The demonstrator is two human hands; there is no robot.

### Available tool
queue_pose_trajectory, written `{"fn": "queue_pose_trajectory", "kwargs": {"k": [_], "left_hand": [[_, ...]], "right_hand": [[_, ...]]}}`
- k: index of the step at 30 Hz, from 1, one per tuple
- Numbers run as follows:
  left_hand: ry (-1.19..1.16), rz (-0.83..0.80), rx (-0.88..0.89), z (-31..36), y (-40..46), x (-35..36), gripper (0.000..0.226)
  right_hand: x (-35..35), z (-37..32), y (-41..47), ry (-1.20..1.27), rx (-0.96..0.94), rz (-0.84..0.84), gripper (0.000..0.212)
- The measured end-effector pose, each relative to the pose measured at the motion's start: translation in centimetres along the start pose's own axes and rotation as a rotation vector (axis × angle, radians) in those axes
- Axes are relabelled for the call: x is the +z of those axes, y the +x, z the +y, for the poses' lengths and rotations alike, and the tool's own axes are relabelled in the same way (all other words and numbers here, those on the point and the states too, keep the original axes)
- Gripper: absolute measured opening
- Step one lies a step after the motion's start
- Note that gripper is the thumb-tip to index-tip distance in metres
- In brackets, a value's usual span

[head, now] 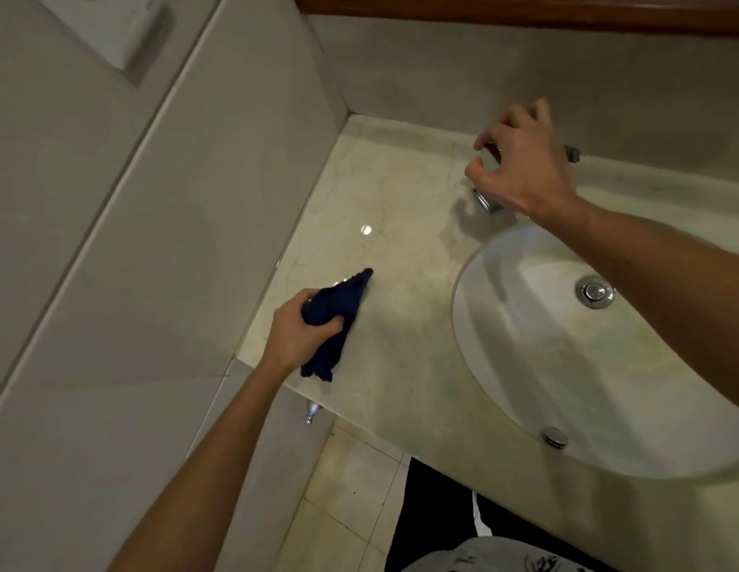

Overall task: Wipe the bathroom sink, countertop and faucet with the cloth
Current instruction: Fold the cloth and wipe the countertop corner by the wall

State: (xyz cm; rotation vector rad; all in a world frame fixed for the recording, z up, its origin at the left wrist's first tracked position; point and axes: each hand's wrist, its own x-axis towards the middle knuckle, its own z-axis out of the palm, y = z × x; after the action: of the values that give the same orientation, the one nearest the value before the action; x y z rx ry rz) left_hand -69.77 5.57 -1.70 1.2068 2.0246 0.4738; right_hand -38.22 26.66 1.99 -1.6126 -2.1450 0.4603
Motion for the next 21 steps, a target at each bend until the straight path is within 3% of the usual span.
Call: {"fn": "queue_pose_trajectory", "kwargs": {"k": [4, 10, 14, 17, 19, 21], "left_hand": [[-0.078, -0.069, 0.12, 2.7, 5.5, -2.4, 0.036], [0.003, -0.03, 0.417, 12.2, 16.2, -3.2, 0.043], [0.142, 0.007, 0.72, 17.2, 22.6, -0.1, 0.055], [0.391, -0.056, 0.881, 17.8, 26.4, 4.5, 0.076], [0.547, -0.09, 0.909, 17.0, 27.2, 7.2, 0.088], [0.562, -0.091, 0.882, 16.3, 27.6, 8.8, 0.085]], "right_hand": [[0.1, 0.0, 0.1, -0.018, 0.009, -0.001, 0.046], [0.0, 0.1, 0.4, -0.033, 0.019, -0.006, 0.052], [0.3, 0.2, 0.5, -0.036, 0.021, 0.005, 0.044], [0.7, 0.5, 0.7, -0.048, 0.017, 0.032, 0.037], [1.0, 0.7, 0.7, -0.061, 0.004, 0.065, 0.034], [1.2, 0.8, 0.7, -0.075, -0.019, 0.083, 0.033]]}}
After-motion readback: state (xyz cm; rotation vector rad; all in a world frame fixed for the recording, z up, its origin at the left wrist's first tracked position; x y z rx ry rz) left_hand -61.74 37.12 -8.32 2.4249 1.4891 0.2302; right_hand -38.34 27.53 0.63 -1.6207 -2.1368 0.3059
